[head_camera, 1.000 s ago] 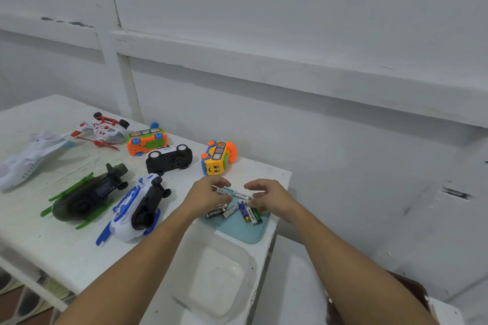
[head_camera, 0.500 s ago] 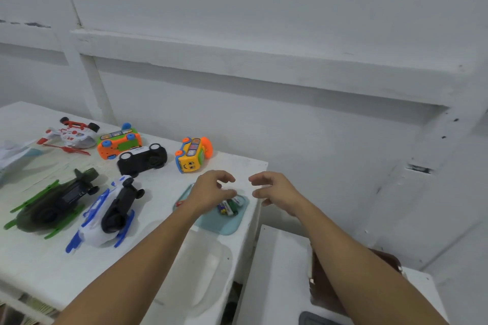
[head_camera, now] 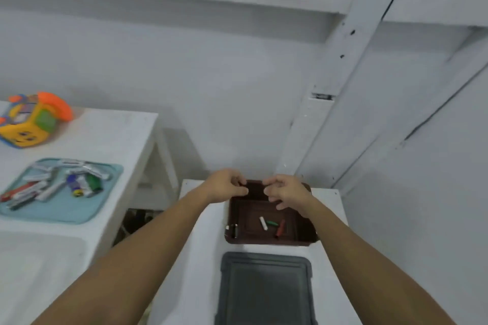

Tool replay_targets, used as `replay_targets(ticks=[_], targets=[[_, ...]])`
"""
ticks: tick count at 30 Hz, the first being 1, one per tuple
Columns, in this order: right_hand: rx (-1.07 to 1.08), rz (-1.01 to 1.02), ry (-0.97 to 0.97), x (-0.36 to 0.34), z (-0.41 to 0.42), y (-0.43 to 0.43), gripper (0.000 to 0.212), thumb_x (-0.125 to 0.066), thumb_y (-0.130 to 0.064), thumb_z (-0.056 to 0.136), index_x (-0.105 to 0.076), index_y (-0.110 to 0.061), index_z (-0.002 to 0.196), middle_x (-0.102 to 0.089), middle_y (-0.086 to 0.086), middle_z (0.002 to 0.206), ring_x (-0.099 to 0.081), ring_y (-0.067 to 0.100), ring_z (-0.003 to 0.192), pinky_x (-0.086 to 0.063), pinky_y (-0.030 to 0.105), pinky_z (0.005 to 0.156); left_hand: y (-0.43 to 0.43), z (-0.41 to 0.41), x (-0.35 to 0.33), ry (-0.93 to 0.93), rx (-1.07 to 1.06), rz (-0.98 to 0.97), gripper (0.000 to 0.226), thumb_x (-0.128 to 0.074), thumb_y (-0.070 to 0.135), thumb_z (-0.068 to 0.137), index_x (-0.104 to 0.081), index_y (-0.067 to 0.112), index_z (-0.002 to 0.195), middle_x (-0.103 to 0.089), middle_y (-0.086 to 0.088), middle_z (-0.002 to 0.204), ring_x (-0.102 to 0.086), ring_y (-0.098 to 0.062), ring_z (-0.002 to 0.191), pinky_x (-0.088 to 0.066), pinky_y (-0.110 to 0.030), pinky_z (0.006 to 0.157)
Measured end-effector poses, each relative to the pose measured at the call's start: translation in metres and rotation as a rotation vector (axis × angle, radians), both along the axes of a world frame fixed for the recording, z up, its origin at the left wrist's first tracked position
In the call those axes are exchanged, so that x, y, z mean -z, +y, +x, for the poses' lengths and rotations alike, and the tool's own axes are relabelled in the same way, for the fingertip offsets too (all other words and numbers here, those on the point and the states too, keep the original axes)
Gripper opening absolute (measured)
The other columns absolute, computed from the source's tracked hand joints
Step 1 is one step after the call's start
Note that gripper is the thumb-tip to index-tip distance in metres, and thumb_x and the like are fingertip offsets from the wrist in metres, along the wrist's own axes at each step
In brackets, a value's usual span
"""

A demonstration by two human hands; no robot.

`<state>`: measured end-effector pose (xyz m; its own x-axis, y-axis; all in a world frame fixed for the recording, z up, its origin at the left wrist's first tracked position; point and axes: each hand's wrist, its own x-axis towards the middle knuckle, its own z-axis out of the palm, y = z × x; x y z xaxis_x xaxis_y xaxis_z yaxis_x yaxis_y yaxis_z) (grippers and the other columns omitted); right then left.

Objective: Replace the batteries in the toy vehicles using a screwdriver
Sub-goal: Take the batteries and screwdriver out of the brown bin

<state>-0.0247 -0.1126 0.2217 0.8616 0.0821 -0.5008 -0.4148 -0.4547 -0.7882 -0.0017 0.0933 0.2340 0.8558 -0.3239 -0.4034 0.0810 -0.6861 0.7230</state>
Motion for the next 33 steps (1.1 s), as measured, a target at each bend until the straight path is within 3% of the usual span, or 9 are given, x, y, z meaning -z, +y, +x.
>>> replay_targets(ticks=[5, 9, 12, 16, 19, 22, 24, 26, 33], targets=[[-0.034, -0.101, 0.189, 0.081, 0.004, -0.053, 0.017, -0.062, -0.016, 0.094, -0.06, -0.018, 0.11, -0.064, 0.008, 0.107, -0.063, 0.021, 0.094, -0.05, 0.026, 0.067, -0.05, 0.002, 0.099, 0.203, -0.039, 0.02, 0.024, -0.074, 0.025, 0.085, -0.068, 0.014, 0.105, -0.062, 0.004, 0.088, -0.058, -0.011, 0.081, -0.041, -0.015, 0.063], [-0.073, -0.15, 0.305, 0.149, 0.01, -0.072, 0.023, -0.064, -0.012, 0.092, -0.059, -0.013, 0.115, -0.063, 0.007, 0.111, -0.062, 0.027, 0.103, -0.049, 0.025, 0.062, -0.073, -0.001, 0.167, 0.326, -0.115, -0.007, 0.026, -0.075, 0.019, 0.084, -0.067, 0.011, 0.107, -0.064, 0.001, 0.095, -0.059, -0.013, 0.091, -0.043, -0.021, 0.081], [-0.111, -0.19, 0.292, 0.194, 0.012, -0.08, 0.033, -0.07, -0.005, 0.086, -0.059, -0.011, 0.117, -0.062, 0.0, 0.096, -0.058, 0.015, 0.08, -0.041, 0.02, 0.059, -0.077, -0.002, 0.214, 0.358, -0.062, 0.069, 0.042, -0.078, 0.008, 0.08, -0.064, 0.007, 0.119, -0.065, -0.004, 0.11, -0.062, -0.019, 0.107, -0.045, -0.022, 0.09], [-0.158, -0.252, 0.257, 0.228, 0.014, -0.084, 0.043, -0.07, -0.001, 0.085, -0.058, -0.005, 0.126, -0.052, -0.001, 0.101, -0.05, 0.015, 0.097, -0.037, 0.016, 0.076, -0.074, 0.001, 0.255, 0.369, 0.042, 0.185, 0.061, -0.084, 0.005, 0.067, -0.064, 0.016, 0.124, -0.058, -0.008, 0.13, -0.059, -0.021, 0.115, -0.046, -0.029, 0.102], [-0.156, -0.266, 0.228, 0.241, 0.015, -0.085, 0.045, -0.069, 0.0, 0.085, -0.056, -0.003, 0.129, -0.049, -0.008, 0.087, -0.049, 0.014, 0.095, -0.036, 0.005, 0.06, -0.078, 0.004, 0.264, 0.311, 0.101, 0.244, 0.058, -0.084, 0.008, 0.068, -0.066, 0.017, 0.123, -0.059, -0.009, 0.129, -0.059, -0.022, 0.115, -0.046, -0.028, 0.102], [-0.182, -0.266, 0.187, 0.251, 0.016, -0.084, 0.051, -0.069, -0.003, 0.086, -0.055, -0.012, 0.134, -0.049, -0.01, 0.089, -0.051, 0.009, 0.088, -0.035, -0.003, 0.063, -0.081, 0.004, 0.267, 0.307, 0.171, 0.274, 0.046, -0.074, 0.011, 0.08, -0.065, 0.017, 0.125, -0.063, -0.005, 0.129, -0.058, -0.019, 0.117, -0.045, -0.023, 0.099], [-0.222, -0.276, 0.171, 0.256, 0.017, -0.08, 0.054, -0.071, -0.008, 0.084, -0.057, -0.022, 0.134, -0.057, 0.003, 0.111, -0.056, 0.014, 0.1, -0.043, 0.008, 0.084, -0.081, 0.005, 0.269, 0.294, 0.207, 0.283, 0.042, -0.068, 0.013, 0.085, -0.065, 0.018, 0.126, -0.062, -0.004, 0.13, -0.057, -0.018, 0.118, -0.042, -0.019, 0.097], [-0.24, -0.288, 0.171, 0.261, 0.017, -0.078, 0.051, -0.072, -0.013, 0.084, -0.06, -0.031, 0.129, -0.051, 0.01, 0.124, -0.056, 0.022, 0.111, -0.045, 0.025, 0.1, -0.08, 0.005, 0.27, 0.276, 0.22, 0.279, 0.039, -0.066, 0.014, 0.087, -0.066, 0.018, 0.126, -0.061, -0.004, 0.13, -0.056, -0.018, 0.119, -0.041, -0.02, 0.097], [-0.267, -0.316, 0.239, 0.257, 0.021, -0.075, 0.029, -0.059, -0.007, 0.091, -0.068, -0.028, 0.11, -0.034, 0.01, 0.133, -0.05, 0.033, 0.12, -0.043, 0.035, 0.107, -0.082, 0.004, 0.272, 0.306, 0.258, 0.234, 0.027, -0.062, 0.019, 0.09, -0.072, 0.022, 0.115, -0.066, 0.003, 0.125, -0.059, -0.014, 0.115, -0.038, -0.013, 0.088]])
